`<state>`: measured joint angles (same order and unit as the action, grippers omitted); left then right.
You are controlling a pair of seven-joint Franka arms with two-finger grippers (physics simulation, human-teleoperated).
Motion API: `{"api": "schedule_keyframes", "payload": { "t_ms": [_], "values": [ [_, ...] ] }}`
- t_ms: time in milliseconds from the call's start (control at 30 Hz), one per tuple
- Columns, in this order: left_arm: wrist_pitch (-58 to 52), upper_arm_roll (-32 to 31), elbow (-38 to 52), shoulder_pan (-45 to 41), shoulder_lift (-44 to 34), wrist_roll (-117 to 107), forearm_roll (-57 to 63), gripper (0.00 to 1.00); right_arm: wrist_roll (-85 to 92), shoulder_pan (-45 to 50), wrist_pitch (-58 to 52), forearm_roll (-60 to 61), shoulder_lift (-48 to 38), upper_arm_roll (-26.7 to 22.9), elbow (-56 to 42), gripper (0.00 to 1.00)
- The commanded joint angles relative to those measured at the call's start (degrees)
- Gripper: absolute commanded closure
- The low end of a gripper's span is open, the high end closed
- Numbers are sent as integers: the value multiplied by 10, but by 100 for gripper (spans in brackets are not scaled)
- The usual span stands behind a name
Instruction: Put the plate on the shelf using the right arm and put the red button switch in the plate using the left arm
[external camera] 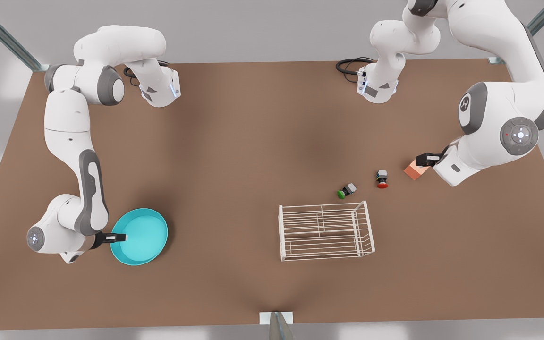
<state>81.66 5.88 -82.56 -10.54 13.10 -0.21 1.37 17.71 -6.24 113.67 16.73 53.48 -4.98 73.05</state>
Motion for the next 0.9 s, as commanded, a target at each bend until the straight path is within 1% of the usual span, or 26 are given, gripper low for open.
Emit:
{"api": "schedule_keyframes", "payload": {
  "t_ms": [0, 100, 167, 200, 233, 267, 300, 467, 533, 600, 667, 700, 767, 867],
  "values": [
    [0, 0, 0, 0, -1, -1, 0, 0, 19, 0, 2, 3, 0, 1, -1, 24],
    [0, 0, 0, 0, 0, -1, 0, 0, 19, 0, 2, 3, 4, 1, -1, 32],
    [0, 0, 0, 0, 0, 0, 0, 0, 21, 0, 2, 2, 8, 1, -1, 46],
    [0, 0, 0, 0, 0, 0, 0, 0, 23, 0, 2, 2, 7, 1, -1, 59],
    [0, 0, 0, 1, 1, 0, 0, 0, 23, 0, 1, 2, 7, 1, -1, 68],
    [0, 0, 0, 1, 1, 0, 0, 0, 23, 0, 1, 1, 7, 1, -1, 75],
    [0, 0, 0, 1, 1, 0, 0, 0, 24, -1, 1, 0, 6, 0, -1, 79],
    [0, 0, -1, 2, 0, 0, 0, 0, 59, 0, -10, 2, -12, 7, -5, 79],
    [1, 0, -1, 2, 0, 0, 0, 0, 114, -3, -33, 37, -29, 26, -8, 79],
    [2, 0, -1, 2, 0, 0, 0, 0, 160, -2, -73, 99, -46, 37, -12, 79],
    [2, 0, -2, 2, 0, 0, 0, 0, 164, -8, -82, 104, -65, 81, -13, 79],
    [20, 0, -20, 2, 0, 0, -1, 0, 164, -11, -81, 112, -72, 102, -14, 79],
    [121, -2, -113, -4, 3, -1, -2, 0, 164, -11, -82, 113, -76, 139, -29, 79],
    [217, -4, -190, -18, 7, -1, -2, 0, 151, -10, -82, 113, -93, 197, -38, 79]
  ]
}}
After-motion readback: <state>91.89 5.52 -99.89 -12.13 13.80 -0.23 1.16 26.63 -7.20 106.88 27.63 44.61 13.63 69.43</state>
